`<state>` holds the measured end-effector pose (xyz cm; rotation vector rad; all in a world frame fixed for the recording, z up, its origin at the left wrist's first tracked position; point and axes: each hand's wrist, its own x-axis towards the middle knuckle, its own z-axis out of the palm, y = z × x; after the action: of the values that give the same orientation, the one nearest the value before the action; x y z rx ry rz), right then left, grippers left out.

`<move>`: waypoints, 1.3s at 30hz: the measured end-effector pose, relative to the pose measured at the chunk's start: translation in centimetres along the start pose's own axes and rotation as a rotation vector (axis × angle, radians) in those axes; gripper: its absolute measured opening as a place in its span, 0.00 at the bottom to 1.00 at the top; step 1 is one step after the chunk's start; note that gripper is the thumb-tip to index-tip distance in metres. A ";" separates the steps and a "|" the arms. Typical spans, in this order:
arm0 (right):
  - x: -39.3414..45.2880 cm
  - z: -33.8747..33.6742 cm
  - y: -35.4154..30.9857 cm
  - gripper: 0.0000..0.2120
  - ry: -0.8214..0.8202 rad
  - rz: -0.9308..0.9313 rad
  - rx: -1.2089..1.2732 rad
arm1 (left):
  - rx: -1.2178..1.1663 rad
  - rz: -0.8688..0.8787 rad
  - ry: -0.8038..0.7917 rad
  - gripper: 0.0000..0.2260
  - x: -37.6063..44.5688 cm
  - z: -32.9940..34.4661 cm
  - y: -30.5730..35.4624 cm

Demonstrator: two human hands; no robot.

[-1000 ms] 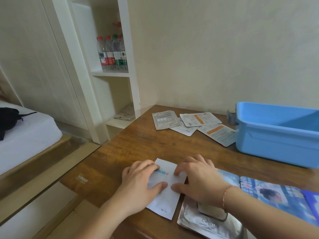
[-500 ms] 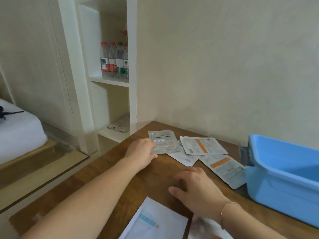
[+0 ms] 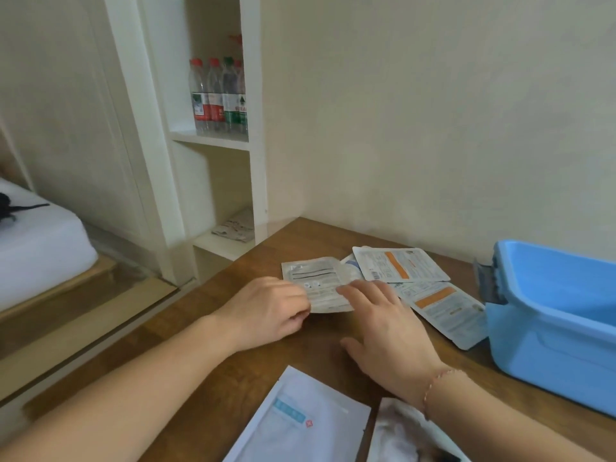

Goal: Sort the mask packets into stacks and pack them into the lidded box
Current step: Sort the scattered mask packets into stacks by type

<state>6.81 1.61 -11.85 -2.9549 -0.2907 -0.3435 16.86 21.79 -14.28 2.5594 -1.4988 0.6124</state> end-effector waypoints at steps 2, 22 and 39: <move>0.2 0.2 -0.4 0.27 0.013 -0.061 -0.039 | -0.087 0.035 0.013 0.09 -1.6 -0.7 1.2; -2.5 -11.0 0.7 0.05 0.338 0.243 0.691 | -1.226 -0.629 0.054 0.14 -1.9 -5.8 9.4; -13.1 -4.4 4.3 0.15 -0.098 0.382 0.423 | -0.526 -0.620 -0.396 0.39 -7.2 -8.2 22.8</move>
<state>-5.78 -5.59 -11.35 -2.5344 0.1736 -0.0729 -8.11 18.57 -12.01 2.5600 -0.6984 -0.3365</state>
